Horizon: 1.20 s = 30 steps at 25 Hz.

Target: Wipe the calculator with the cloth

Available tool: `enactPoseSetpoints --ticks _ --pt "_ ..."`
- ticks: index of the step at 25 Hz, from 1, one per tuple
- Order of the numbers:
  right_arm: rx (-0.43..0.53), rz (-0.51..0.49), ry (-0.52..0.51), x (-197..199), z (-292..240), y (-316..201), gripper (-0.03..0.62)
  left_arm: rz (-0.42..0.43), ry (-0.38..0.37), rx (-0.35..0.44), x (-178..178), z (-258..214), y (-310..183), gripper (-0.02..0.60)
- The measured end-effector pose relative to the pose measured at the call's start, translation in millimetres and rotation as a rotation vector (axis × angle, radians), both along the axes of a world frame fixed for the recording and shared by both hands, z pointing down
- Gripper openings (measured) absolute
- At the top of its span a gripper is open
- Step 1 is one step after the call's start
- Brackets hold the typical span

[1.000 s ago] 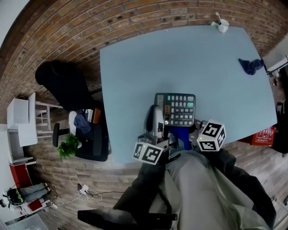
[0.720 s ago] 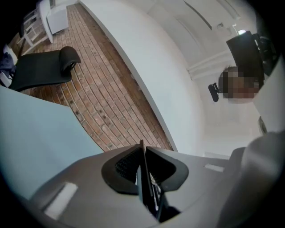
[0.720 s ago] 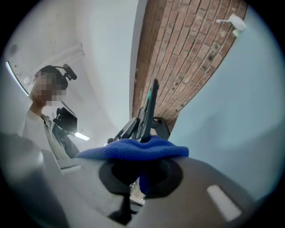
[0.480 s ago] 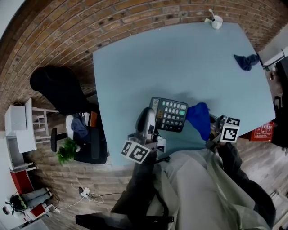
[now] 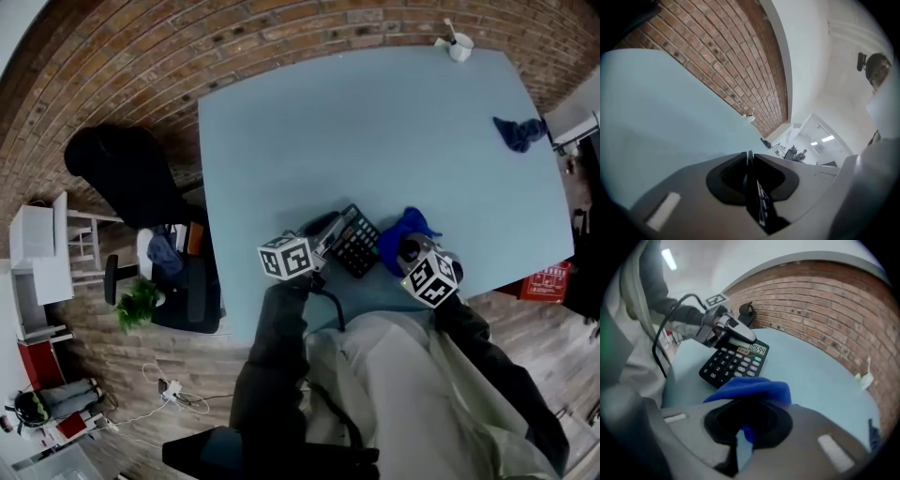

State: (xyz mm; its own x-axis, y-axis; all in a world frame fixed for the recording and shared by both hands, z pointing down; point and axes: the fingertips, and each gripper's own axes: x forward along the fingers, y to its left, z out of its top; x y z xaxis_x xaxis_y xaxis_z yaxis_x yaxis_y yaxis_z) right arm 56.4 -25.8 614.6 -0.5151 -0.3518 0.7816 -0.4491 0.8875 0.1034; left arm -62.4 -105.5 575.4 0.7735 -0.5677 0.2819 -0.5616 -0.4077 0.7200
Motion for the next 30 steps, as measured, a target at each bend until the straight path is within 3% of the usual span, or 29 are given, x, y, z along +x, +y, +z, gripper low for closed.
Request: enactPoseSetpoints --ticks 3,5,6,8,12,14,16,19,20,22,23,26,30 --pt "0.151 -0.003 0.127 5.1 2.2 -13.8 0.021 0.007 -0.063 -0.018 -6.4 6.3 0.9 0.052" --pt "0.199 0.022 0.142 13.6 2.0 -18.4 0.026 0.021 -0.107 -0.04 -10.4 12.5 8.0 0.057" --pt "0.199 0.039 0.131 17.3 2.1 -19.2 0.03 0.032 -0.129 -0.052 -12.6 16.0 12.2 0.058" --pt "0.167 0.07 0.1 21.7 3.1 -19.5 0.039 0.057 -0.167 -0.066 -17.6 19.8 19.7 0.157" --pt "0.071 0.114 0.039 31.0 -4.4 -13.2 0.064 0.056 -0.236 -0.045 -30.2 13.5 32.6 0.184" --pt "0.097 0.153 -0.018 38.3 -25.7 -11.0 0.064 0.037 -0.285 -0.044 -45.1 10.1 43.6 0.21" --pt "0.185 0.188 -0.092 41.7 -56.1 -14.7 0.064 -0.014 -0.3 -0.043 -67.0 2.8 53.9 0.21" --pt "0.247 0.224 -0.184 44.7 -91.0 -9.9 0.064 -0.152 -0.204 -0.055 -91.4 -9.1 79.3 0.2" --pt "0.258 0.234 -0.224 43.5 -101.8 -7.7 0.064 -0.211 -0.157 -0.048 -96.4 -14.5 88.0 0.167" --pt "0.271 0.254 -0.328 35.8 -123.2 -4.1 0.055 -0.332 -0.059 -0.008 -103.0 -27.8 100.9 0.03" --pt "0.267 0.265 -0.384 30.3 -131.7 -2.7 0.045 -0.376 -0.01 0.013 -103.2 -34.2 103.8 0.006" --pt "0.222 0.268 -0.525 11.6 -141.9 1.2 0.002 -0.399 0.077 0.039 -90.5 -46.8 103.0 0.006" --pt "0.142 0.205 -0.629 -9.4 -141.4 12.8 0.002 -0.435 0.089 0.09 -76.7 -68.3 104.4 0.006"
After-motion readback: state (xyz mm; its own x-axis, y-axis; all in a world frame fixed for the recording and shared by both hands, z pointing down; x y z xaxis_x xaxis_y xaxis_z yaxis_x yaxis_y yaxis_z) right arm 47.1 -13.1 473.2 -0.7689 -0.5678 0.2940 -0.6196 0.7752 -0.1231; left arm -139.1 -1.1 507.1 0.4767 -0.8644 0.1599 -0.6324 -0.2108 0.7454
